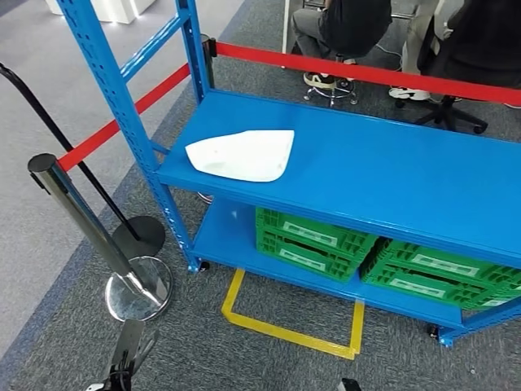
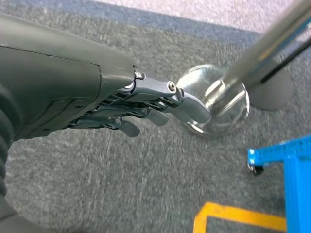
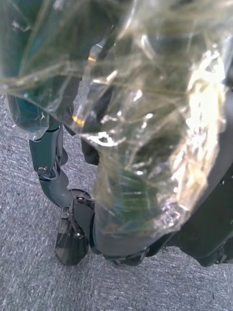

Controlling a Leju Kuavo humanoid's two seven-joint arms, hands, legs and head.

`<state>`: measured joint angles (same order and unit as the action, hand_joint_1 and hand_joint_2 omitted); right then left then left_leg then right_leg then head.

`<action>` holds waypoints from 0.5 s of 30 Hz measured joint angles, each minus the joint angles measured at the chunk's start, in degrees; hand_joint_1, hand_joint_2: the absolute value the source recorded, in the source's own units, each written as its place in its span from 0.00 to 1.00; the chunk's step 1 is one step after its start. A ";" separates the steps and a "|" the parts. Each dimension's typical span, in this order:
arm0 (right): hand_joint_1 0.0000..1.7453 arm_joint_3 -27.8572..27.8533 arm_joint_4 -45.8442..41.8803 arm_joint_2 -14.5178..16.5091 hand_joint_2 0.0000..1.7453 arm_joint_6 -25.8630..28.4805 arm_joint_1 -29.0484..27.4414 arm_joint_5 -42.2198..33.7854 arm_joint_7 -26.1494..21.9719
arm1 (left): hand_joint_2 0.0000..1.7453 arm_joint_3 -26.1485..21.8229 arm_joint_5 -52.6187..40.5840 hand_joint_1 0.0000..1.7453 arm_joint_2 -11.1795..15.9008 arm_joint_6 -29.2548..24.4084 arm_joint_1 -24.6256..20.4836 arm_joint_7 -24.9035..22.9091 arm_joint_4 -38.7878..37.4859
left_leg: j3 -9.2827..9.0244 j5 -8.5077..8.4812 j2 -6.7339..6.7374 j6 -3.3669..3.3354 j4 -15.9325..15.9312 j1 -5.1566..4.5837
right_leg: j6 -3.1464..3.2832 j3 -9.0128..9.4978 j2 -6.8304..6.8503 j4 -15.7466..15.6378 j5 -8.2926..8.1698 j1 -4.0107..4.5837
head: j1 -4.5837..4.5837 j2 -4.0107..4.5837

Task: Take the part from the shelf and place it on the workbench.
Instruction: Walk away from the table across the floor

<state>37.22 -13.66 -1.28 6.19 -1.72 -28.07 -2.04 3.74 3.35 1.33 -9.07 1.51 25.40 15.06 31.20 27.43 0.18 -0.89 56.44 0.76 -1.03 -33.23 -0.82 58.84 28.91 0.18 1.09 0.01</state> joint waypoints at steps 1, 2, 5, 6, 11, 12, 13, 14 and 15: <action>0.00 0.00 0.04 0.00 0.00 0.04 0.05 -0.01 0.11 | 0.00 0.00 -0.01 0.00 -0.04 0.00 -0.05 0.00 -0.01 | -0.06 -0.13 0.07 -0.21 -0.20 0.15 | -0.28 -1.19 0.10 2.54 1.55 -0.09 | -0.13 0.01; 0.00 0.00 0.09 0.01 0.00 0.14 0.10 -0.02 0.23 | 0.00 -0.01 0.00 0.00 -0.04 0.00 -0.08 0.00 -0.01 | -0.05 -0.15 0.13 -0.30 -0.21 0.12 | -0.54 -2.83 0.21 6.18 3.44 -0.21 | -0.25 0.01; 0.00 0.02 0.30 0.02 0.00 0.82 0.13 -0.02 0.85 | 0.25 -0.03 0.01 0.00 -0.06 0.02 -0.07 0.00 -0.07 | -0.04 -0.13 0.25 -0.32 -0.14 0.09 | -1.15 -6.93 0.26 14.85 6.10 -0.61 | -0.28 0.01; 0.00 0.02 0.36 0.02 0.00 1.15 0.14 -0.01 1.11 | 0.50 -0.03 0.00 0.00 -0.09 0.04 -0.08 0.00 -0.10 | -0.11 -0.09 0.25 -0.27 -0.13 0.10 | -1.24 -6.49 0.30 13.84 4.89 -0.71 | -0.31 0.00; 0.00 0.12 0.58 0.39 0.00 3.43 0.67 0.28 2.60 | 1.00 -0.02 0.01 0.00 -0.22 -0.06 -0.15 0.00 -0.22 | -0.37 0.35 0.27 0.88 0.18 -0.19 | -0.71 1.16 0.87 -1.35 -1.06 -0.78 | -0.26 0.01; 0.00 0.21 0.68 0.52 0.00 3.88 0.72 0.39 2.97 | 1.00 -0.02 0.01 0.00 -0.20 -0.14 -0.18 0.00 -0.27 | -0.28 0.34 0.28 1.16 0.26 -0.26 | -0.44 1.30 0.81 -1.50 -0.87 -0.69 | -0.20 0.01; 0.00 0.31 0.78 0.58 0.00 4.29 0.70 0.53 3.35 | 1.00 -0.02 0.01 0.00 -0.19 -0.21 -0.22 0.00 -0.32 | -0.26 0.36 0.29 1.43 0.26 -0.22 | -0.10 1.23 0.77 -1.42 -0.90 -0.72 | -0.12 0.00; 0.00 0.40 0.85 0.67 0.00 4.56 0.68 0.64 3.73 | 1.00 -0.02 0.01 0.00 -0.20 -0.28 -0.25 0.00 -0.37 | -0.21 0.65 0.29 1.68 0.50 -0.15 | 0.23 1.26 0.76 -1.47 -0.94 -0.78 | -0.09 0.01; 0.00 0.49 0.91 0.75 0.00 4.75 0.70 0.74 4.06 | 1.00 0.01 0.01 0.00 -0.23 -0.32 -0.29 0.00 -0.40 | 0.16 1.45 0.28 1.93 1.48 -0.10 | 0.63 1.30 0.78 -1.56 -0.99 -0.84 | 0.02 0.01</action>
<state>37.71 -12.74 -0.52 10.94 -1.01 -27.33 2.02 3.74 3.37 1.10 -9.39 1.22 25.40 14.67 31.36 28.88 0.46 1.04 57.92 0.67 -0.39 -31.93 -0.05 57.28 27.92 -0.66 1.10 0.02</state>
